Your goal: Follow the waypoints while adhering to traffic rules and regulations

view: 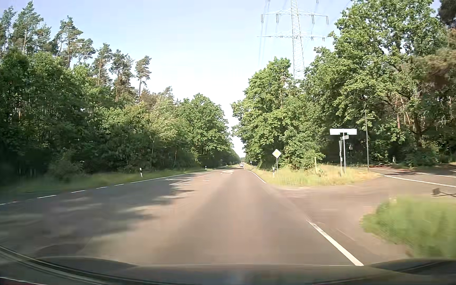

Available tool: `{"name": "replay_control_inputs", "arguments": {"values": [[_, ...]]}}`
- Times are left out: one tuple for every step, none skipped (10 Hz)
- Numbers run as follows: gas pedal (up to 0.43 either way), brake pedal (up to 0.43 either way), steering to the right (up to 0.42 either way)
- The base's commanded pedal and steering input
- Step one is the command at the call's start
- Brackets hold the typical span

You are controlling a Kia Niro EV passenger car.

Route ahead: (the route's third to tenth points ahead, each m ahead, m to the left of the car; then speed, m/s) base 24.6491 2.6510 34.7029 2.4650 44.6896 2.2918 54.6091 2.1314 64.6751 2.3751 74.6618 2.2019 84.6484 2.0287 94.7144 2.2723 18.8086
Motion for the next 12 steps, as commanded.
{"name": "replay_control_inputs", "arguments": {"values": [[0.15, 0.03, -0.004], [0.15, 0.03, -0.004], [0.15, 0.03, -0.003], [0.15, 0.03, -0.003], [0.15, 0.03, -0.003], [0.15, 0.03, -0.003], [0.15, 0.03, -0.003], [0.15, 0.03, -0.002], [0.157, 0.03, -0.001], [0.169, 0.03, -0.001], [0.169, 0.03, -0.001], [0.177, 0.03, -0.001]]}}
